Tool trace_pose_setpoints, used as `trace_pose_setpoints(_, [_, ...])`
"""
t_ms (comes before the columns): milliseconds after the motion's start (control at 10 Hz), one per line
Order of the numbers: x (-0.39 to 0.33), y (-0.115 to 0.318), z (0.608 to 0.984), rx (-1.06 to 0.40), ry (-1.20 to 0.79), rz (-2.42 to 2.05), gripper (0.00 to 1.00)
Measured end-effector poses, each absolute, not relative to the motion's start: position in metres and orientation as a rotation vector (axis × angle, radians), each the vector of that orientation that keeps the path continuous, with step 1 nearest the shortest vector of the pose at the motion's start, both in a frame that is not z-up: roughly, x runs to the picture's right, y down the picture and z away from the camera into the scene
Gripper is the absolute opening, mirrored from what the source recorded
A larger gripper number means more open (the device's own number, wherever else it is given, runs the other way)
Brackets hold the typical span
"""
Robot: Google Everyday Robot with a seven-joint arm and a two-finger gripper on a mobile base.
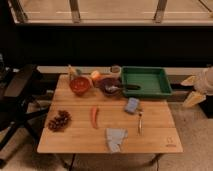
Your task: Wipe tray with sponge
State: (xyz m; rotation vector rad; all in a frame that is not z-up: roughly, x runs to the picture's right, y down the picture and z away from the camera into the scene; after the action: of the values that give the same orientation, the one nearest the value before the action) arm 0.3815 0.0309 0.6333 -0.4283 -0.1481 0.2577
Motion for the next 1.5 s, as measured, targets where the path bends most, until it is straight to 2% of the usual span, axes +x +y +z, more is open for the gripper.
trace_pose_setpoints(600, [0.372, 0.036, 0.638, -0.455, -0.185, 0.272, 0.67])
trace_pose_setpoints(1000, [0.307, 0.051, 0.684, -0.495, -0.253, 0.274, 0.67])
trace_pose_setpoints(1500, [0.246, 0.044, 0.72, -0.506, -0.247, 0.304, 0.67])
